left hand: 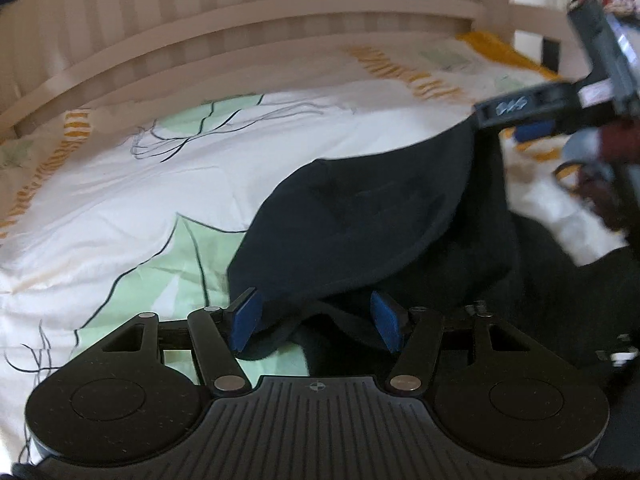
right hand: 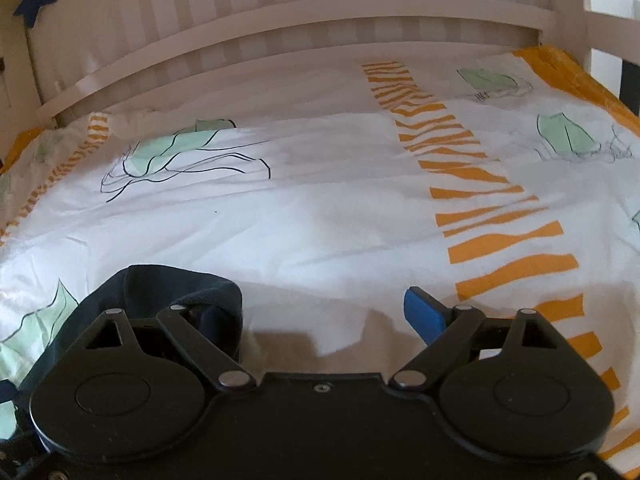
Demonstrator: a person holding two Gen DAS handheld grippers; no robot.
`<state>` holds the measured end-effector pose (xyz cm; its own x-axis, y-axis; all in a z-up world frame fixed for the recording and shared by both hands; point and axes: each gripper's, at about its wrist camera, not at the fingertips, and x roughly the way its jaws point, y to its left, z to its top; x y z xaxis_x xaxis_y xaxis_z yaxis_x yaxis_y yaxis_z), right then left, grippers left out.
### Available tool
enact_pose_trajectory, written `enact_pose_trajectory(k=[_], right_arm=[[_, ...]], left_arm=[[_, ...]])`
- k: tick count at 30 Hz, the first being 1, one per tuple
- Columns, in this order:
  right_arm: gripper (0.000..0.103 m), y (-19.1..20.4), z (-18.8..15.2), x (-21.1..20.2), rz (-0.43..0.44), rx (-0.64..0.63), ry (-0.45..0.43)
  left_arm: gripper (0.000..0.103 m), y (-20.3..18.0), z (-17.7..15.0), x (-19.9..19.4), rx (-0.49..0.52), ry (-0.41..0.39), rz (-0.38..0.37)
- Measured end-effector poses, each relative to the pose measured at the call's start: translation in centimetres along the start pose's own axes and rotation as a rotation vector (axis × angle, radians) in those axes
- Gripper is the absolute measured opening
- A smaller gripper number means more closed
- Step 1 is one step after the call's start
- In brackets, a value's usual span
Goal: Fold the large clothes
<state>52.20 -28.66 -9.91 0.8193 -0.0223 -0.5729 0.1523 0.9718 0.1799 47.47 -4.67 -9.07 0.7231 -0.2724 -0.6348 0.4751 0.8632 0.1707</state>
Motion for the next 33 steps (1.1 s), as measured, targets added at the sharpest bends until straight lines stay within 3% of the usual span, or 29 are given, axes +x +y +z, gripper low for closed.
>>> enact_pose_trajectory(k=[6,11,13,15,18,20,24,26,28,33], right_arm=[[0.09,0.1,0.1,0.0,-0.001,-0.017,-0.005],[0.09,0.1,-0.1,0.1,-0.006,-0.023,0.001],[0.09,0.1,0.0,-0.3,-0.018,-0.034,-0.017],[0.09,0.2,0.1,-1.6,-0.026,-0.055,-0.08],[0.09,-0.2,-0.4,-4.1,-0.029,-0.048,-0.205],[0.093,-0.7,-1.2,-4.3,-0.058,-0.049,-0.22],[0.093,-2.3,-2.4,-0.5,-0.068,-0.053,0.02],[0.093,-2.7,-3.0,1.0,-0.045,-0.073,0.126],[0.096,-2.7,-3.3,1.1,-0.03,-0.111,0.126],[0.096,-3.1,-2.6,0.2,0.031,-0.166,0.14]], left_arm=[[0.059,2.4,0.9,2.3,-0.163,0.043,0.073],[0.059,3.3,1.9,4.9,-0.079,0.117,0.222],[0.058,4.0,2.7,4.7,-0.08,0.079,0.285],[0.058,4.8,3.9,3.4,-0.114,-0.011,0.316],[0.059,5.9,4.9,1.6,-0.209,-0.137,0.282],[0.059,5.9,5.1,2.7,-0.211,-0.111,0.269],[0.062,5.4,3.3,6.8,-0.064,0.079,0.286],[0.066,5.7,1.9,7.6,-0.057,0.126,0.262],[0.071,6.2,1.1,7.2,-0.082,0.091,0.248],[0.07,8.2,0.8,5.5,-0.111,0.076,0.161]])
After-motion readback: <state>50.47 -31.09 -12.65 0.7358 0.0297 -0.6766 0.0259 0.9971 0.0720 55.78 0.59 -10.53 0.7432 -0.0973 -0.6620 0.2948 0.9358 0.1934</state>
